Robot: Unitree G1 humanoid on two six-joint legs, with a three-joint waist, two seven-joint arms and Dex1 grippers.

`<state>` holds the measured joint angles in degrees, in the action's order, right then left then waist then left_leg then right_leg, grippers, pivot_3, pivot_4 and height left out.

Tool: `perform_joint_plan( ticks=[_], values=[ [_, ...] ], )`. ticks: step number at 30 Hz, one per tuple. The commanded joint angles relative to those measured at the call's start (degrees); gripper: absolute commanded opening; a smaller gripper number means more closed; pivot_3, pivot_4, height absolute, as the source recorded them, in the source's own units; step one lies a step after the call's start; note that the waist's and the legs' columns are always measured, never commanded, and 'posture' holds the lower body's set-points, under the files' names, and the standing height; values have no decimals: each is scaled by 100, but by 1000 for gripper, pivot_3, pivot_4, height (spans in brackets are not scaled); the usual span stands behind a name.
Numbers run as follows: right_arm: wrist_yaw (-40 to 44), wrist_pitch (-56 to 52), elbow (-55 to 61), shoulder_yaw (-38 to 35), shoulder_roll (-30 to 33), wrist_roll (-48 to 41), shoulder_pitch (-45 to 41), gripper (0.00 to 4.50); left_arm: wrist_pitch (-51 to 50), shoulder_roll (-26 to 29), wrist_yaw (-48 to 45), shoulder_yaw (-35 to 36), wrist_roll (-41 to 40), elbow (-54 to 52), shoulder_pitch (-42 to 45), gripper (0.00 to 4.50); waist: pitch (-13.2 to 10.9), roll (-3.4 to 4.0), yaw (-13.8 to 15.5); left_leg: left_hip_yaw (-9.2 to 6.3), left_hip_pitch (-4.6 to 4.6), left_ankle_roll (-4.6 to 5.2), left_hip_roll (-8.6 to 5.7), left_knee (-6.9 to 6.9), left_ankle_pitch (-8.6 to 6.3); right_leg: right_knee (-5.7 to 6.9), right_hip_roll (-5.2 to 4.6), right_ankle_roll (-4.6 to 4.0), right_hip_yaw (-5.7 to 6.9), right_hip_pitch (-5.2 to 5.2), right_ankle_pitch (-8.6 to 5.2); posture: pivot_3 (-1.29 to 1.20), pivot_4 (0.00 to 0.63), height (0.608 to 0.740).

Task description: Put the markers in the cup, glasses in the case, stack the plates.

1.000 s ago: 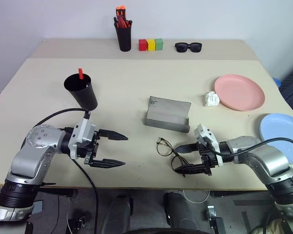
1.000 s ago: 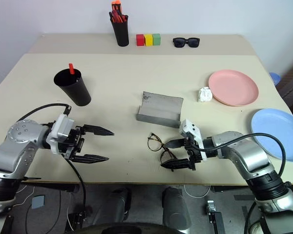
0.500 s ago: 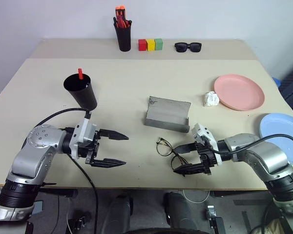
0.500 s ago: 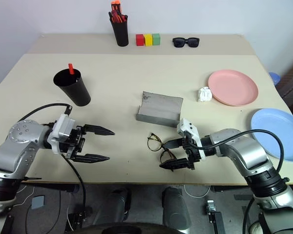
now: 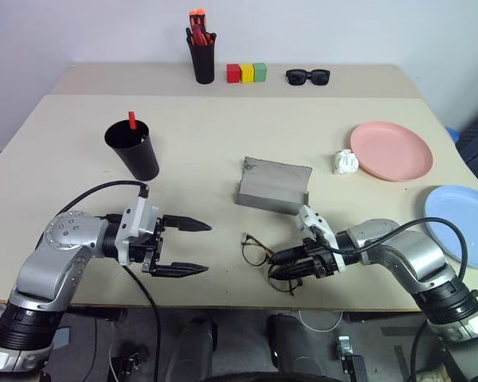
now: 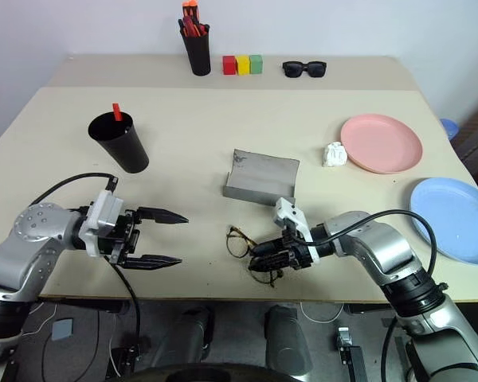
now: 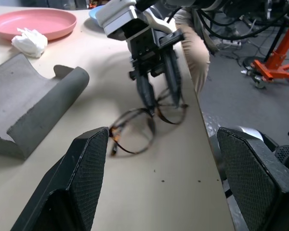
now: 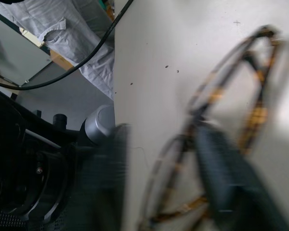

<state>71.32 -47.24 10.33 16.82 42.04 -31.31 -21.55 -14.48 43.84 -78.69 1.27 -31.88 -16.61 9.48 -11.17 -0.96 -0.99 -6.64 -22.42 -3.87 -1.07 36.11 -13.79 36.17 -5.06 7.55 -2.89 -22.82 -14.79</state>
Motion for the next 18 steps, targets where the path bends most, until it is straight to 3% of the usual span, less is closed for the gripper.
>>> perform_joint_plan(
  ticks=[1, 14, 18],
  values=[
    [80, 90, 11, 23, -48, 26, -135, 56, 27, 96, 67, 173, -103, -216, -36, 3680, 0, 0, -1, 0, 0, 0, 0, 0, 0, 0, 0, -1, 0, 0, 0, 0, 150, 740],
    [75, 291, 56, -229, 85, 89, -60, 56, 132, -3, 223, 75, -65, -138, 12, 3680, 0, 0, 0, 0, 0, 0, 0, -2, 0, -1, 0, -7, 0, 0, -4, 0, 150, 740],
    [207, 616, 225, -619, 202, -68, -1, 56, 159, -76, 237, 12, -31, -70, 67, 3680, 0, 0, 6, 1, 0, 0, 0, -2, 0, -1, 0, -4, 0, 0, -2, 0, 150, 740]
  ],
)
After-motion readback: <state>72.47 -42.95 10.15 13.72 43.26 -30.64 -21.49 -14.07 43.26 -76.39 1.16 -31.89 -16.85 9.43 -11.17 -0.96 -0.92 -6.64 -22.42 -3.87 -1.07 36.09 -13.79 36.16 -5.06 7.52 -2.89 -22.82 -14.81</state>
